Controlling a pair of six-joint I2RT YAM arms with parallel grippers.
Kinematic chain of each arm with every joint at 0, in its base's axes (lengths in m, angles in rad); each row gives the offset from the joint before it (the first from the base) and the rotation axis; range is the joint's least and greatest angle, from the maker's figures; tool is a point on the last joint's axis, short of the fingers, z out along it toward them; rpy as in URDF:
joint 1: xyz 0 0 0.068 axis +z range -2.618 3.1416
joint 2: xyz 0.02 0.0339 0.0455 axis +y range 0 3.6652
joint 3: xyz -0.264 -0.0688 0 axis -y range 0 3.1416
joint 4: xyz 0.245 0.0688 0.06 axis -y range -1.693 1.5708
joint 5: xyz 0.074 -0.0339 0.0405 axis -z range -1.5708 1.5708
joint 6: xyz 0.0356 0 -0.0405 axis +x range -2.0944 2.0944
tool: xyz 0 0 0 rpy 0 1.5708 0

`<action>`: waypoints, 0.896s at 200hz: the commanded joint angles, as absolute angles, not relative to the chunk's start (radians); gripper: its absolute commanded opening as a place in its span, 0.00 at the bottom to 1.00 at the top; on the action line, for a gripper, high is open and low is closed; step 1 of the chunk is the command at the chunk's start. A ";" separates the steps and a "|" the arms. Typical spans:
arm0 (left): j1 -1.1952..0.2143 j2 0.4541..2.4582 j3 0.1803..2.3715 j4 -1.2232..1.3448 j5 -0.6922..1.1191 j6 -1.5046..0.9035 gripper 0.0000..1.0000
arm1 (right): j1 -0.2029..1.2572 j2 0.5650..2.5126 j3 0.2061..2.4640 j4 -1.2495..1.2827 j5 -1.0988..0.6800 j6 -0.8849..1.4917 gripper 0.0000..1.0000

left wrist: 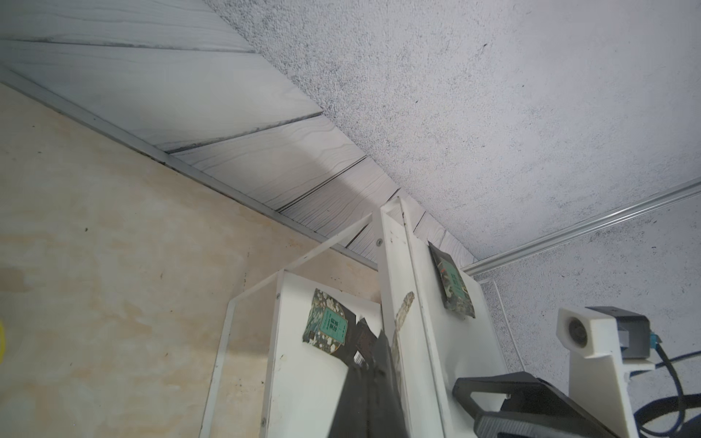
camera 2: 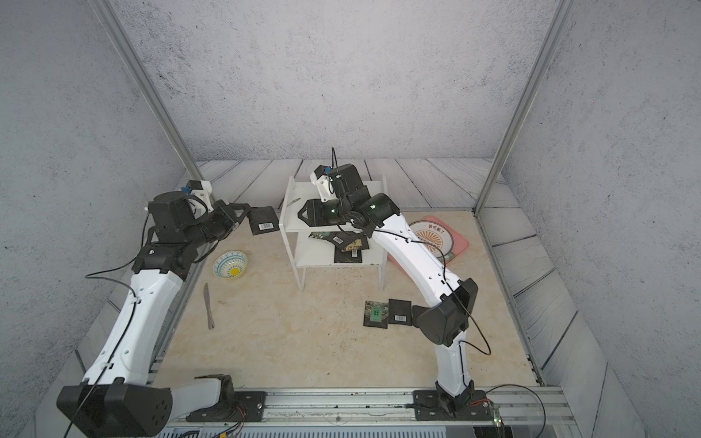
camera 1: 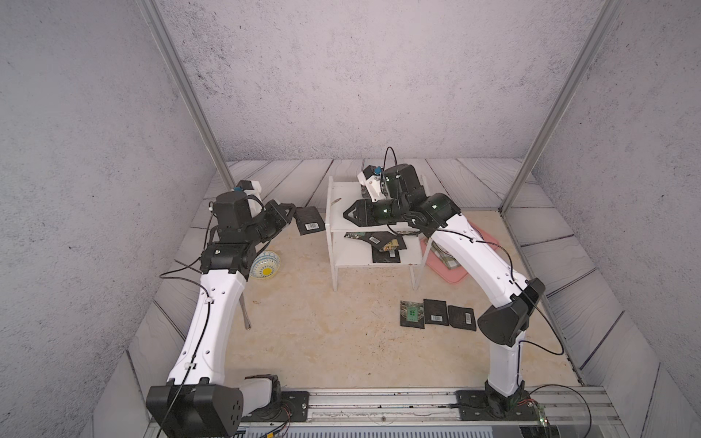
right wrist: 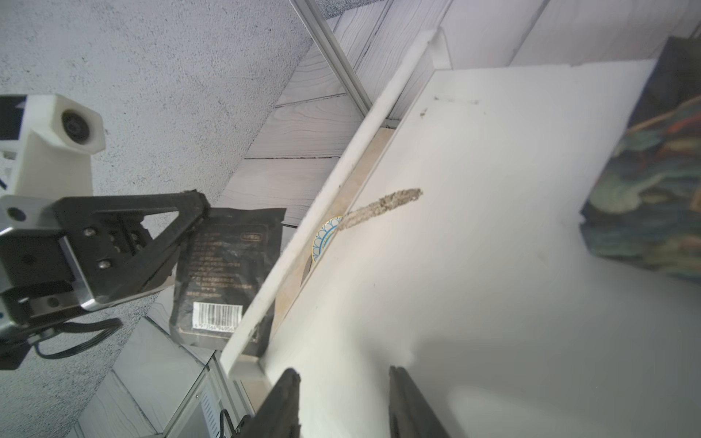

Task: Remove the tea bags from the shelf
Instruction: Place the tea bag at the center of the board.

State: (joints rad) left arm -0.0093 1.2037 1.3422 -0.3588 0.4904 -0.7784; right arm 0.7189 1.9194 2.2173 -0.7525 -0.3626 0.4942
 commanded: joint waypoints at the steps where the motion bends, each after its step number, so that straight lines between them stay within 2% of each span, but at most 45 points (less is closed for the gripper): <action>1: -0.005 1.122 1.297 -0.435 0.438 -0.724 0.00 | 0.720 1.795 2.162 -0.755 -0.353 0.474 0.43; 44: -0.011 0.986 1.175 -0.491 0.469 -0.735 0.00 | 0.720 1.620 1.963 -0.742 -0.317 0.460 0.43; 68: -0.059 0.924 1.092 -0.504 0.470 -0.743 0.00 | 0.719 1.500 1.811 -0.717 -0.292 0.466 0.45; 115: -0.269 0.874 0.948 -0.473 0.402 -0.771 0.00 | 0.720 1.285 1.551 -0.721 -0.195 0.481 0.46; 179: -0.546 0.945 0.815 -0.349 0.266 -0.803 0.00 | 0.699 0.927 1.188 -0.766 0.015 0.545 0.51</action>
State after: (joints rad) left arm -0.4728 0.9127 0.8520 -0.4347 0.3397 -0.7910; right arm 0.7109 1.0302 1.2613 -0.7345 -0.1020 0.5076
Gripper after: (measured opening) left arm 0.042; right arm 0.500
